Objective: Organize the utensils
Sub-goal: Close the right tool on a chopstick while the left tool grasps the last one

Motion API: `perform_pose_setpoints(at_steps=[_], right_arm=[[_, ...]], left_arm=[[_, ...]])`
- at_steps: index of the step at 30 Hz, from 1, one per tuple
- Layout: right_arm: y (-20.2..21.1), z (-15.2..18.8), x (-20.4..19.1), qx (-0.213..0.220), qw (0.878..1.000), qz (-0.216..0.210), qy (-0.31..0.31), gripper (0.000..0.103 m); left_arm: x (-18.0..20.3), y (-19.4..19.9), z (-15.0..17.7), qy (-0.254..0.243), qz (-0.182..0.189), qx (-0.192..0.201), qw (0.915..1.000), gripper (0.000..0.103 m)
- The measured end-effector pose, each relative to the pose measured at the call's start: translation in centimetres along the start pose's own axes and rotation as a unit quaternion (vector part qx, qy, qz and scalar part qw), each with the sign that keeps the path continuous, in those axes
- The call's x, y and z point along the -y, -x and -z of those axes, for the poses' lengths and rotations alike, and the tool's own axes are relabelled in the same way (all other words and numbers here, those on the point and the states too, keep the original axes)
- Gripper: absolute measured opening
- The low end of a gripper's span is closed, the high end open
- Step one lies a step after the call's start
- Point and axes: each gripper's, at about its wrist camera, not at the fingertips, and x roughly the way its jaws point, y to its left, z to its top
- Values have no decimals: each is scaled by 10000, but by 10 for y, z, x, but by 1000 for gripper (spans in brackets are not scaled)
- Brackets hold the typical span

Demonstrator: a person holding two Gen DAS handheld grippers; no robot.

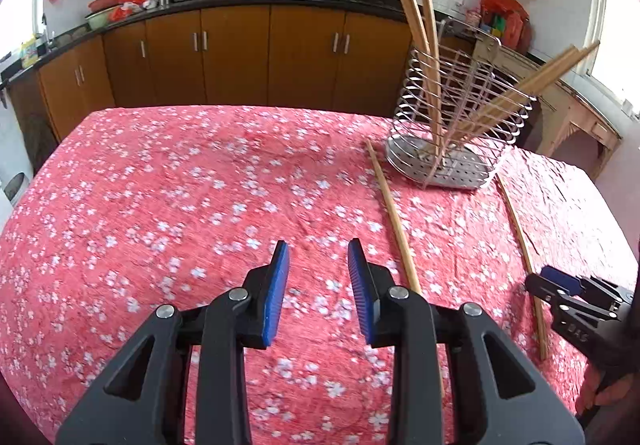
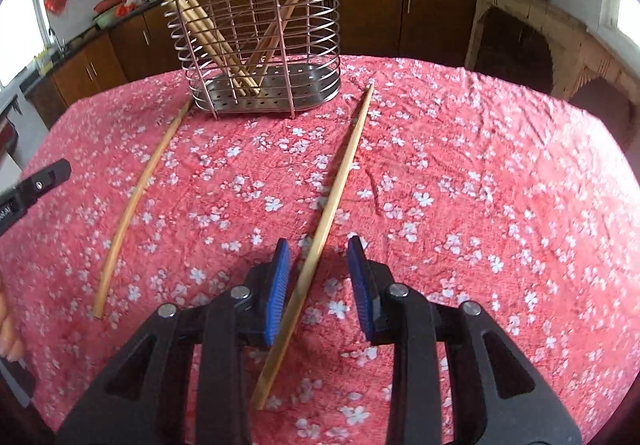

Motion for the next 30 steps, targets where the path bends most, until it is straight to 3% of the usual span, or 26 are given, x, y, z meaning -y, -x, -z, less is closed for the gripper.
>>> perform_pose_setpoints(at_steps=[1, 2, 12, 20, 24, 28, 30], right_arm=[[0, 0, 0, 22, 10000, 23, 38, 11], [0, -1, 3, 21, 10000, 12, 12, 9], [-8, -10, 81, 52, 9931, 354, -1120, 8], [-7, -6, 79, 105, 9947, 383, -946, 8], [-6, -7, 72, 95, 9954, 350, -886, 8], [-3, -6, 64, 85, 9966, 269, -770, 8], [-2, -5, 62, 85, 9969, 239, -743, 8]], left_arm=[[2, 0, 1, -8, 32, -17, 10000, 32], [4, -1, 2, -16, 86, -43, 10000, 33], [31, -8, 12, -171, 398, -288, 9986, 39], [56, -25, 20, -433, 297, -565, 9970, 42], [69, -32, 25, -676, 26, -593, 9959, 41], [66, -38, 19, -611, -164, -601, 9962, 11], [54, -43, 12, -406, -278, -608, 9969, 8]])
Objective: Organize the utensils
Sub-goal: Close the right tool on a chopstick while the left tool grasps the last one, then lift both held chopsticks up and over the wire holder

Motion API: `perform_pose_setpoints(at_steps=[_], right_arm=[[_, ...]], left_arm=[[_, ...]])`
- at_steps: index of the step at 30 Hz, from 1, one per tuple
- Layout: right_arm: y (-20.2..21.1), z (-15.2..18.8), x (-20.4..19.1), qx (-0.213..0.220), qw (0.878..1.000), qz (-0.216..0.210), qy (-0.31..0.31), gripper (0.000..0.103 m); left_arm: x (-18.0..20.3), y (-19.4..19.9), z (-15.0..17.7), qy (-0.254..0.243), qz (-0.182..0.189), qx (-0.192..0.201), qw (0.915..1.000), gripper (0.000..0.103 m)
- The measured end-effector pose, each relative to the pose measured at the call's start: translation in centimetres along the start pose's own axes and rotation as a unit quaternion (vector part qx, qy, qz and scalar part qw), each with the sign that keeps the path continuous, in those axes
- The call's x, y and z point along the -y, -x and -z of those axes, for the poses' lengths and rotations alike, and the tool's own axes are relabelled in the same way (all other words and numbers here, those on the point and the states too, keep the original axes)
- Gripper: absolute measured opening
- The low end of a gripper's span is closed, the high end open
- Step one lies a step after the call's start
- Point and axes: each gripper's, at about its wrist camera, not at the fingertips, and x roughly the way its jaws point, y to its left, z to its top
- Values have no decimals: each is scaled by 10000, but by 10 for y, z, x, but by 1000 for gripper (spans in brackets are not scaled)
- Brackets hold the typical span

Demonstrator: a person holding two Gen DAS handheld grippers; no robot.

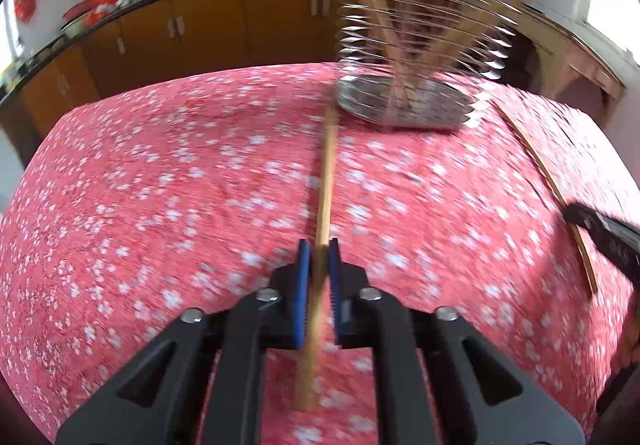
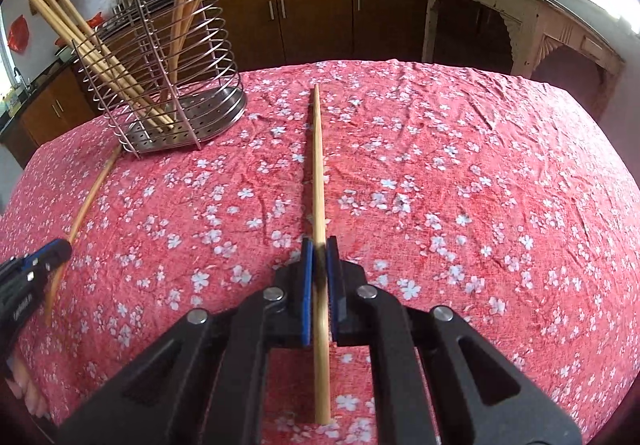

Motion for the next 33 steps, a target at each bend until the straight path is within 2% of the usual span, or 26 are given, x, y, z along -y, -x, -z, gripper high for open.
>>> perform_pose_setpoints(at_steps=[4, 8, 17, 21, 33], right_arm=[[1, 1, -1, 39, 10000, -4, 41, 8], [1, 4, -3, 117, 9998, 52, 121, 8], [0, 5, -1, 111, 9999, 26, 103, 8], [0, 5, -1, 107, 9999, 0, 84, 8], [0, 5, -1, 104, 9999, -9, 76, 8]], left_arm=[[-26, -6, -8, 263, -145, 31, 9995, 8], [-37, -8, -9, 390, 23, 42, 9992, 8], [-36, -6, -6, 332, -26, 30, 9994, 9], [-30, -7, -8, 270, -30, 28, 9996, 13], [-28, -6, -8, 276, -20, 20, 9996, 13]])
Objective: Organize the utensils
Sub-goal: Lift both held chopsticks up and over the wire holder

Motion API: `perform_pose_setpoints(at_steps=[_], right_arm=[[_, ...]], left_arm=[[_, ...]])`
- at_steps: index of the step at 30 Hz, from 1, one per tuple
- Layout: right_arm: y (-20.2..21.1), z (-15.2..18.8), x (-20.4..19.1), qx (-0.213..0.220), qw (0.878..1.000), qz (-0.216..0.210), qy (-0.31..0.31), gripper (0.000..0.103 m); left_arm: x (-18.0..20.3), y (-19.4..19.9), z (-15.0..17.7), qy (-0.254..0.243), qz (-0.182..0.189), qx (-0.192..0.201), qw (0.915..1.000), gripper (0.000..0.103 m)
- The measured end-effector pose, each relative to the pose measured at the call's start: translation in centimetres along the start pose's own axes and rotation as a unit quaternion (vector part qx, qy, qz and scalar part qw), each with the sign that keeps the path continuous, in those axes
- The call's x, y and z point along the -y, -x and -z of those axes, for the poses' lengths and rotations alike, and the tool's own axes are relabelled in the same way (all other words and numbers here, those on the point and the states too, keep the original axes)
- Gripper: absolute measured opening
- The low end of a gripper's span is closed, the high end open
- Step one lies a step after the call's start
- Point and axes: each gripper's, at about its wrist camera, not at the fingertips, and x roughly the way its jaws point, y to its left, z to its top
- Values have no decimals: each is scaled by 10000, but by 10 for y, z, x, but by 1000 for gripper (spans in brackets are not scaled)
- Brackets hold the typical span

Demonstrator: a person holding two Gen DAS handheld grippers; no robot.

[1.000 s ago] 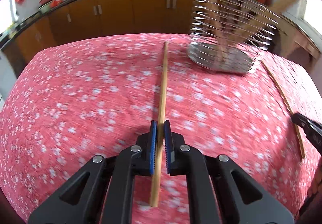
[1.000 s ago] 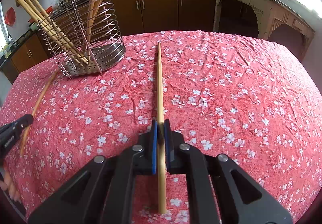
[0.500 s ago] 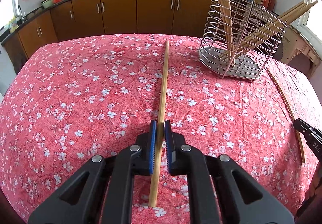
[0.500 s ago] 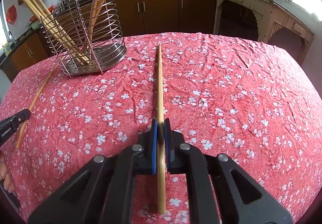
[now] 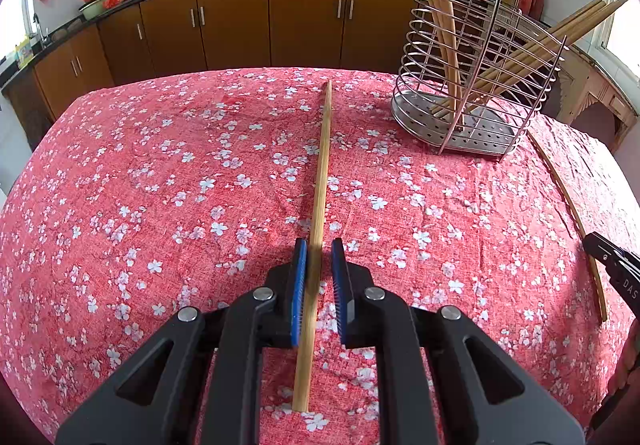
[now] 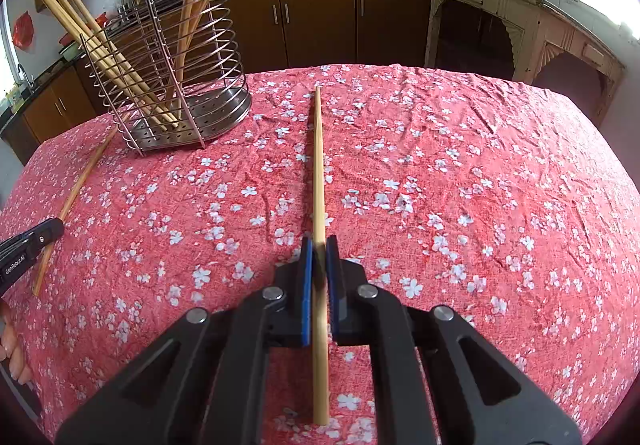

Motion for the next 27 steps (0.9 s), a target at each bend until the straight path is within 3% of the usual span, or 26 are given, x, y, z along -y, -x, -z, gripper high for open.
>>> perform_pose_setpoints(at_steps=[12, 27], right_arm=[[1, 2, 1, -10, 10000, -24, 12, 8], [23, 29, -1, -27, 9998, -15, 196, 11]], left_arm=[[-2, 1, 0, 51, 63, 18, 10000, 13], [-1, 25, 28, -249, -34, -2, 9997, 19]])
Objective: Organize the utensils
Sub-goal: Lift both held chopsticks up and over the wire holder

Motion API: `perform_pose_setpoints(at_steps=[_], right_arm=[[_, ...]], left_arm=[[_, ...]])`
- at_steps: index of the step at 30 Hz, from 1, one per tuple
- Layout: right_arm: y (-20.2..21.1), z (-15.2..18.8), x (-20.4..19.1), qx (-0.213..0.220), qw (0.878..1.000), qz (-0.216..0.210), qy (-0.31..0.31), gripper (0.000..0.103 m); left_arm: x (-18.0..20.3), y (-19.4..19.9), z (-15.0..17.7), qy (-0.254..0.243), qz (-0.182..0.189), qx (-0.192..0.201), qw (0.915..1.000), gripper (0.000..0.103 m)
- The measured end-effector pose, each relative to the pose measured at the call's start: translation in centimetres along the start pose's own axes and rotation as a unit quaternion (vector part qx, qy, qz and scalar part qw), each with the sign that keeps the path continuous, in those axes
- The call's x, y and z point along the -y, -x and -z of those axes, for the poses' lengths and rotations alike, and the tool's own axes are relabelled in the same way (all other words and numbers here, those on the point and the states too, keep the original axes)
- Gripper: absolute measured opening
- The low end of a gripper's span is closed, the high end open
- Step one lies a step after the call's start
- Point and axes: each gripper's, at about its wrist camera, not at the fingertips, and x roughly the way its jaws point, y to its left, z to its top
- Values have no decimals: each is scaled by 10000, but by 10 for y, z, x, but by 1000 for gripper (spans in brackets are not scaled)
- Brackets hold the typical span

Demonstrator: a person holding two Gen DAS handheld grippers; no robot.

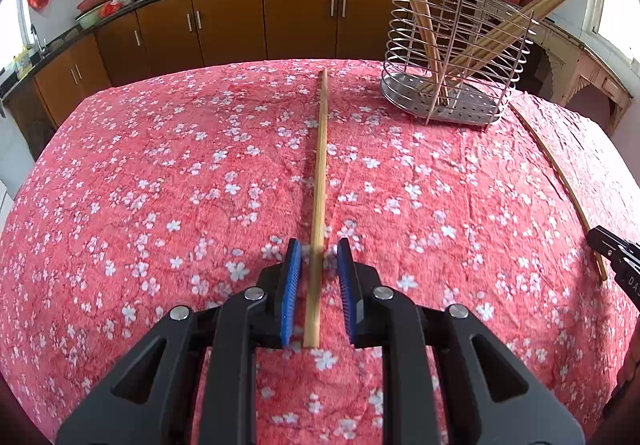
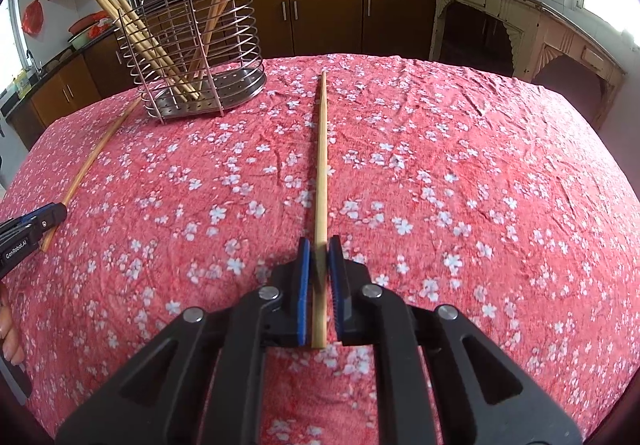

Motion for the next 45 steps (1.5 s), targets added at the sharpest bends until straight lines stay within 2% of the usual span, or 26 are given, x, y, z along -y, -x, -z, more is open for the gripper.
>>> perform_pose_setpoints(at_steps=[3, 4, 5, 9, 14, 18, 27, 33, 41, 45], right_arm=[[3, 3, 1, 3, 10000, -52, -2, 8], [3, 3, 3, -1, 10000, -71, -29, 8], [5, 4, 5, -27, 9999, -83, -80, 8], [23, 1, 13, 261, 9996, -41, -122, 8], [57, -13, 22, 797, 9967, -7, -128, 8], [85, -24, 25, 1276, 9918, -57, -73, 8], [142, -62, 33, 2284, 9725, -414, -198, 8], [157, -75, 40, 2483, 9664, -568, -340, 8], [159, -79, 35, 2540, 9642, -685, -335, 8], [170, -91, 30, 2634, 9585, -1012, -412, 8]], left_arm=[[0, 3, 2, -10, 6, 2, 10000, 17], [-2, 3, 2, 26, 20, 3, 10000, 10], [-5, 3, 2, 49, 45, -3, 10000, 8], [-18, 17, 2, 174, 199, 116, 9996, 8], [-30, 57, -10, 172, 384, 789, 9960, 7], [-39, 93, -26, 230, 492, 1427, 9883, 7], [-55, 135, -56, 557, 596, 2177, 9726, 7], [-58, 146, -65, 660, 642, 2335, 9680, 7], [-61, 149, -68, 674, 647, 2402, 9662, 7], [-57, 154, -80, 694, 689, 2471, 9640, 7]])
